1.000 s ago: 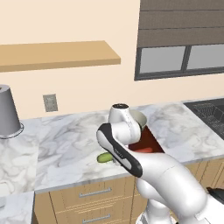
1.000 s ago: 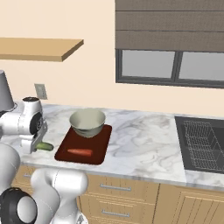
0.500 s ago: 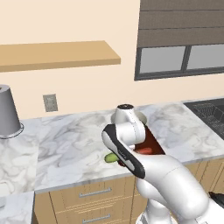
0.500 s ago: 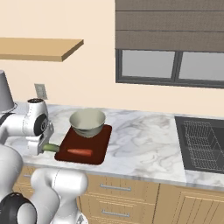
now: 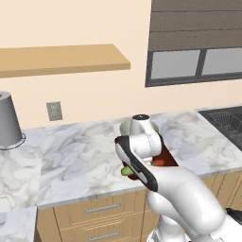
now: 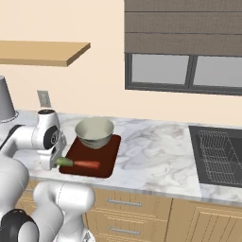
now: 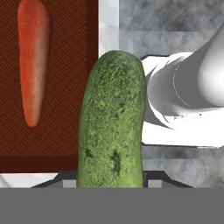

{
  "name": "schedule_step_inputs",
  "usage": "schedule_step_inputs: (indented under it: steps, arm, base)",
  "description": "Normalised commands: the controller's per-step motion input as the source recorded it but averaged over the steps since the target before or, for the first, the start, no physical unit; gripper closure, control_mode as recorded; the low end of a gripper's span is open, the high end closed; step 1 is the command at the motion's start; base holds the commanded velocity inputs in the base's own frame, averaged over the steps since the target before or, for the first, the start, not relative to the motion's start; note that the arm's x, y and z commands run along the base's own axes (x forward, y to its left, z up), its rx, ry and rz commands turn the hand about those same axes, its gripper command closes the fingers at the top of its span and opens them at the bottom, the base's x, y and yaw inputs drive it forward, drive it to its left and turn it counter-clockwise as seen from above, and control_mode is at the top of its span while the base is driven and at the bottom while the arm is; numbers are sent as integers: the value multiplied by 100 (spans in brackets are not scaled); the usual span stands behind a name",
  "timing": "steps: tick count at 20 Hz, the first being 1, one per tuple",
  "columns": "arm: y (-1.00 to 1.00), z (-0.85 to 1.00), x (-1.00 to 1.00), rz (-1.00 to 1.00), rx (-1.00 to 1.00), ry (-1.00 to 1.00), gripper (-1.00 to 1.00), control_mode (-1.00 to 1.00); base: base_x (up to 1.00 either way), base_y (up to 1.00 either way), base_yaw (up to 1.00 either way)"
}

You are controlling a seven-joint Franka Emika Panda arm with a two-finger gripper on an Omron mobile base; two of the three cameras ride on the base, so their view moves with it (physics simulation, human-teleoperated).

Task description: Place the two vegetables and bowl onto the tray for setting up a vegetable dip station.

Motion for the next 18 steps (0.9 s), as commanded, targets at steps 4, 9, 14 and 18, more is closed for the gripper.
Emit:
schedule_step_inputs:
  steps: [4, 9, 14, 18]
  arm:
    - [-31, -13, 9, 0, 0, 2, 100, -100]
    - [-29, -13, 11, 0, 0, 3, 100, -100]
    - [-27, -13, 12, 0, 0, 2, 100, -100]
    - [-24, -13, 14, -2, 0, 0, 100, -100]
  base:
    - [0, 0, 0]
    - [0, 0, 0]
    - [0, 0, 0]
    - [0, 0, 0]
